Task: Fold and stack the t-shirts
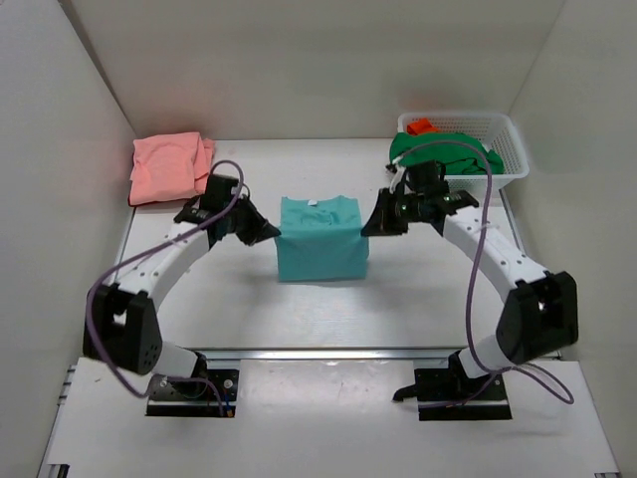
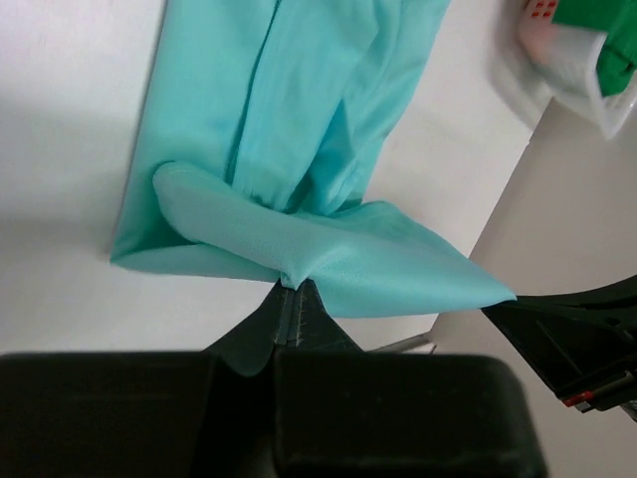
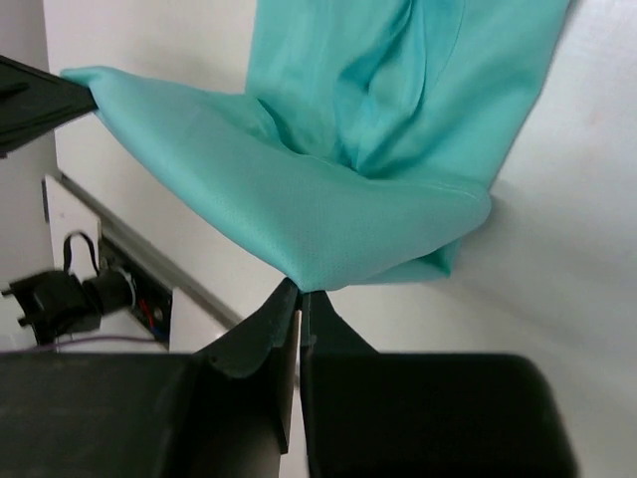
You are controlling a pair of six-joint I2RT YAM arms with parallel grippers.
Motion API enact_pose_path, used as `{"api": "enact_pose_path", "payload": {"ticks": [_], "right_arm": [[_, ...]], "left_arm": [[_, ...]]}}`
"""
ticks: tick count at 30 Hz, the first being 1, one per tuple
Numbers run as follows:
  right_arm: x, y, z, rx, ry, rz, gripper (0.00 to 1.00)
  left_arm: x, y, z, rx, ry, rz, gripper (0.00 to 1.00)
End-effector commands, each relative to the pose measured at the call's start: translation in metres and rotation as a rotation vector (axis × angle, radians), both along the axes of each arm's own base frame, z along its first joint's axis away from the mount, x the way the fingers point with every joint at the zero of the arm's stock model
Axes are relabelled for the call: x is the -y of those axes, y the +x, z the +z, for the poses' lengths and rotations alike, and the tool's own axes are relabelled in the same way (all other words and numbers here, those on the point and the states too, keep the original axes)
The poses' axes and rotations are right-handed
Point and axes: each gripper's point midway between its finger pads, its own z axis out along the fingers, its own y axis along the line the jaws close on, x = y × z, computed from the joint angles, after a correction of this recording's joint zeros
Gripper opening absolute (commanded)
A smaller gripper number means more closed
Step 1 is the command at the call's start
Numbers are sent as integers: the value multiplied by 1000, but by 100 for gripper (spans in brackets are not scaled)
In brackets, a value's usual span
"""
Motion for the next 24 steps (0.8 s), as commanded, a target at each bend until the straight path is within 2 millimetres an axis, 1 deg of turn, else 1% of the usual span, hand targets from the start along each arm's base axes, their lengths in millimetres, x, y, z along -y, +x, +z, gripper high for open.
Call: {"api": "enact_pose_path", "payload": {"ticks": [1,2,3,4,5,6,7,8,9,10,11,12,13,14,15,16,17,18,19,20,21,22,23,24], "right_arm": [[3,48,13,83,-3,-20,0],[3,66,10,82,-4,-34,0],[-2,85,22,132,7,-38,0],[0,103,4,103,-7,-64,0],[-3,127,3,113,-8,-77,0],[-7,150,1,123,-4,-84,15],[-9,168,11,154,0,-100,23],[-8,180,-1,144,-9,-105,31],[-11,192,3,166,-7,-105,37],[-8,205,4,194,-26,-121,41],[-7,206,3,196,-41,-125,42],[-8,214,9,221,-39,-132,41],[-5,216,16,238,-40,-139,41],[-3,214,16,235,-40,-141,41],[0,212,16,236,-45,-145,41],[3,205,12,217,-50,-143,41],[7,200,4,201,-56,-148,41],[11,196,8,211,-57,-154,41],[14,188,10,211,-55,-155,41],[18,179,9,208,-63,-161,41],[24,172,0,184,-68,-169,41],[27,168,7,198,-66,-173,41],[29,159,6,191,-66,-173,41],[34,153,9,198,-70,-180,41]], "left_arm": [[-2,48,11,75,1,5,0],[-4,63,18,96,-5,9,0],[-6,76,5,74,1,27,0],[-9,92,-2,67,7,39,2],[-13,111,6,102,2,61,11],[-16,129,5,122,-1,76,41],[-20,141,-9,111,11,87,59],[-24,156,-7,136,-3,105,60],[-27,170,1,183,-33,114,61],[-30,181,0,203,-57,124,69],[-32,186,0,205,-70,136,69],[-33,190,5,230,-91,121,69],[-33,192,5,239,-111,109,69],[-35,192,1,234,-112,106,62],[-32,185,-3,226,-124,78,54],[-31,179,-8,215,-133,62,29],[-27,174,-8,214,-133,44,6],[-29,166,-14,202,-116,31,1],[-26,155,-24,182,-77,0,3],[-27,147,-29,159,-38,-8,22],[-23,135,-42,130,35,-40,48],[-23,132,-45,139,80,-71,48],[-23,121,-53,98,128,-73,48],[-25,117,-61,88,187,-83,51]]}}
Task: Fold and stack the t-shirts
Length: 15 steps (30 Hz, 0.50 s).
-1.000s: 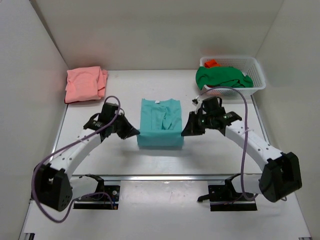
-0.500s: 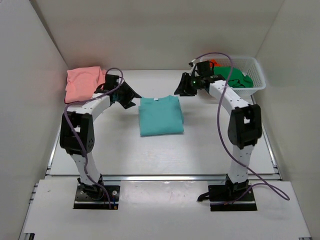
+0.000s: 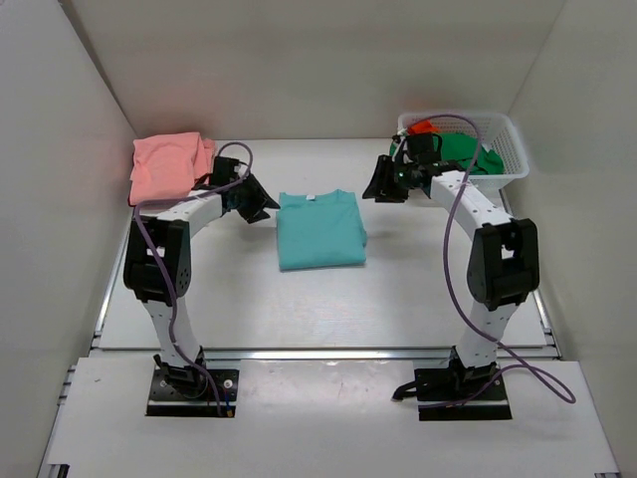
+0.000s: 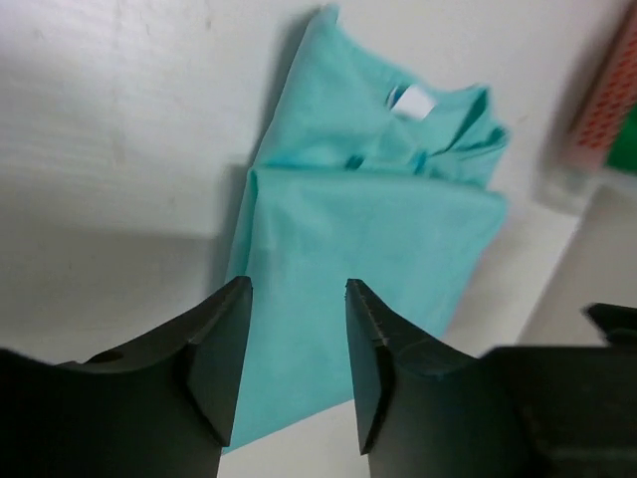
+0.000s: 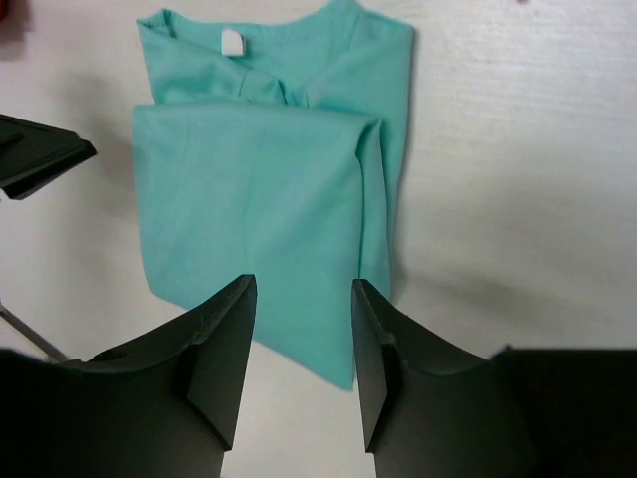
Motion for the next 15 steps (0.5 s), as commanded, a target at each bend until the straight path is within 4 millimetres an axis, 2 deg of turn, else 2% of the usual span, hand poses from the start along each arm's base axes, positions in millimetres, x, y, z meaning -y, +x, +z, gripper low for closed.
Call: {"api": "enact_pose_path", "payload": {"ticks": [1,2,3,5,6,8,9,10,11,12,13,15], "right_arm": [[15,-8,33,102,4,-21,40],[19,-15,37,106,2,-30,41],[20,-20,34,98,3,-28,42],[24,-27,37,101,7,-37,40],[25,-30,35,99,6,-42,41],[28,-35,36,99,8,-48,41],[30,-36,37,102,10,-60,41],[31,-40,38,101,15,-51,40],[34,-40,40,107,15,-58,40],[36,-43,43,107,21,-64,40],[37,-44,46,119,22,-67,40],[42,-45,46,121,26,-83,40]], "left_arm": [[1,-31,-1,0,196,-91,55],[0,-33,-6,-7,239,-93,64],[1,-36,-14,-27,259,-99,66],[4,-40,-18,-50,286,-109,67],[6,-46,-31,-87,311,-125,69],[12,-45,-33,-101,364,-162,71],[11,-55,-47,-156,426,-191,71],[15,-47,-48,-149,458,-211,72],[19,-51,-54,-181,513,-255,72],[22,-48,-47,-181,574,-261,73],[21,-58,-61,-236,647,-296,74],[33,-55,-61,-247,689,-346,75]]}}
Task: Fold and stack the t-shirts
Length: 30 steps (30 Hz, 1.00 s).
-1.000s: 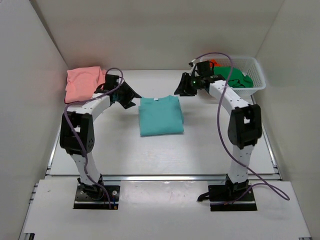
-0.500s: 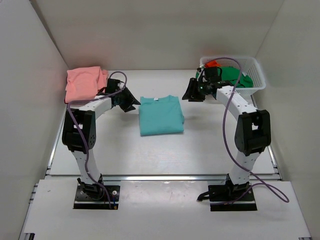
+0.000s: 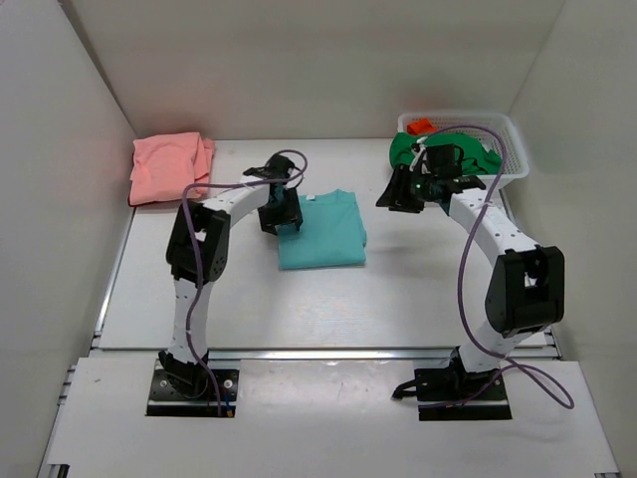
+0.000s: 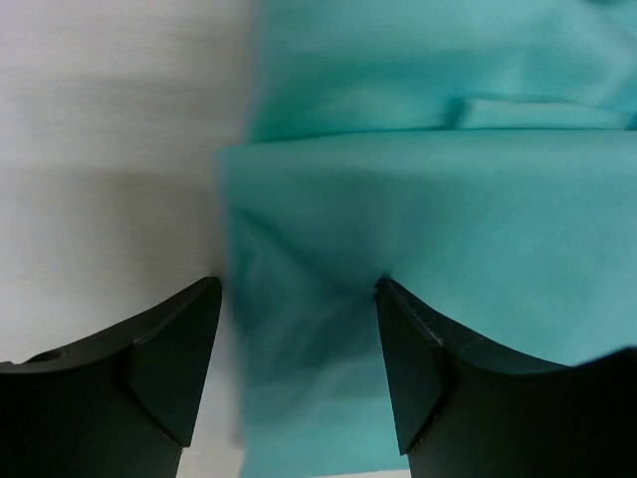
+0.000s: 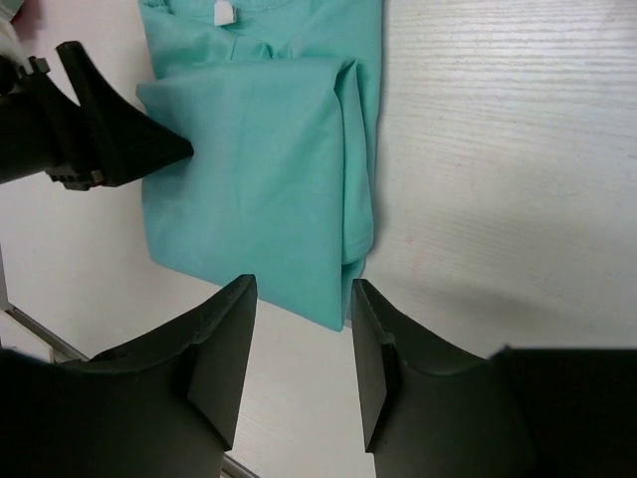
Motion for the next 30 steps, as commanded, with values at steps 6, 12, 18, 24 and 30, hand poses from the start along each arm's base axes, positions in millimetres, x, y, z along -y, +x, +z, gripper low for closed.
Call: {"api": "enact_pose_path", "payload": {"ticks": [6,12,18,24,30], "right_arm": [[25,-4,34,110,24,-58,40],[35,-11,38,124,39,-77,39],[32,-8,45,139,48,-56,38],[12,-17,54,132,60,2,35],[-8,-39,66,123,36,67,32]], "left_arm": [[0,-54,-42,-241,172,-138,54],[-11,-73,-56,-289,210,-166,0],[-23,-17,-2,-114,262,-181,0],[-69,65,80,105,388,-118,0],[-129,103,114,208,472,-23,0]]}}
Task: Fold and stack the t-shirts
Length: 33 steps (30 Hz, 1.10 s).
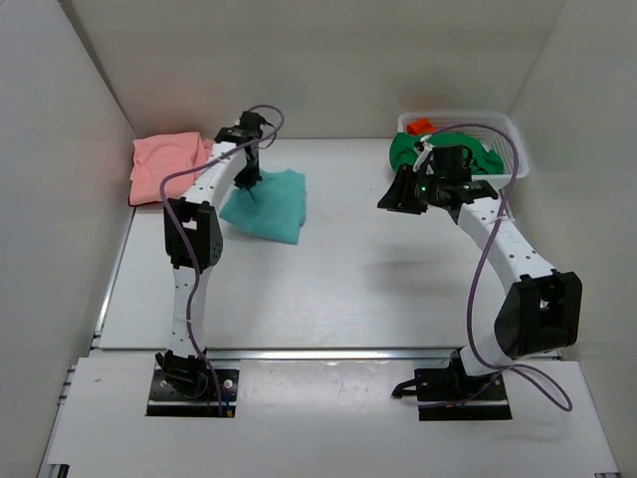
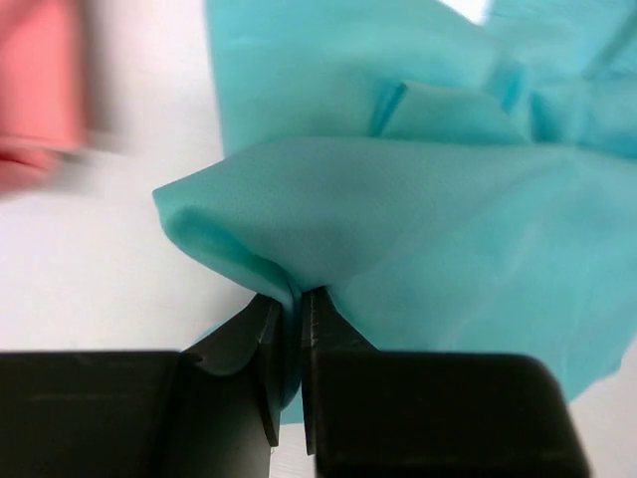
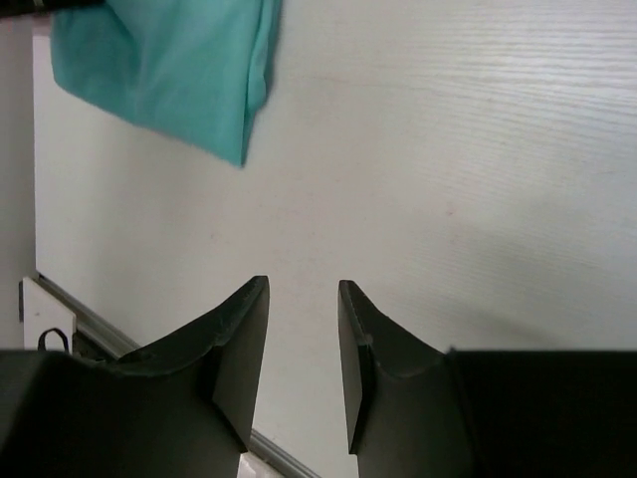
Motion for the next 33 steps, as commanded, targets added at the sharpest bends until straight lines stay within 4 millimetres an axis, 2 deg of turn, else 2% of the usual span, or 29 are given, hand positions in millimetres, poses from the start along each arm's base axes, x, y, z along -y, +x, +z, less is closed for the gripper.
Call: {"api": "enact_pose_path", "payload": {"ticks": [1,3,6,7,10,12,14,18,20,21,22,23,24,25,26,27,29,30,33], "right_arm": [[-10,-16,29,55,-2,43,31],[-11,-26,31,64,8,42,31],[-21,-40,29,34,38,52,30],[-21,-42,26,20,37,56,30],[-32,-49,23,-11,39,86,30],[-36,-50,14,-45,24,110,29],[-40,-52,13,-72,22,133,28],[-46,-52,3,-125,9,156,27],[-50,-47,5,-126,12,166,26],[-52,-47,-1,-143,5,172,26],[-55,-44,1,-146,10,172,26],[-58,-44,1,-149,10,181,26],[-60,-42,-3,-164,8,182,26],[-66,-41,-3,-169,7,198,25],[-70,-38,-4,-170,5,206,25],[-72,-38,-8,-183,3,213,25],[-81,-33,-7,-191,6,227,26],[-86,-31,-3,-185,6,241,25],[-94,-26,-6,-201,7,256,25]], "left_arm": [[-47,22,50,116,117,41,0],[-52,35,68,179,119,33,0],[-62,55,83,259,154,5,0],[-66,57,86,267,171,-5,0],[-70,77,99,347,267,-60,0],[-84,85,106,374,286,-32,0],[-93,93,102,381,254,-10,0],[-140,94,104,384,248,84,0],[-154,93,118,411,219,105,0],[-168,88,124,414,218,113,0],[-172,89,125,424,218,119,0],[-174,88,135,441,227,118,0],[-199,83,147,458,235,148,0],[-208,81,148,459,240,158,0],[-218,77,160,480,243,172,0],[-222,76,171,511,229,186,0],[-237,75,182,544,194,206,0],[-245,75,184,560,181,224,0],[-262,73,187,573,173,242,0]]}}
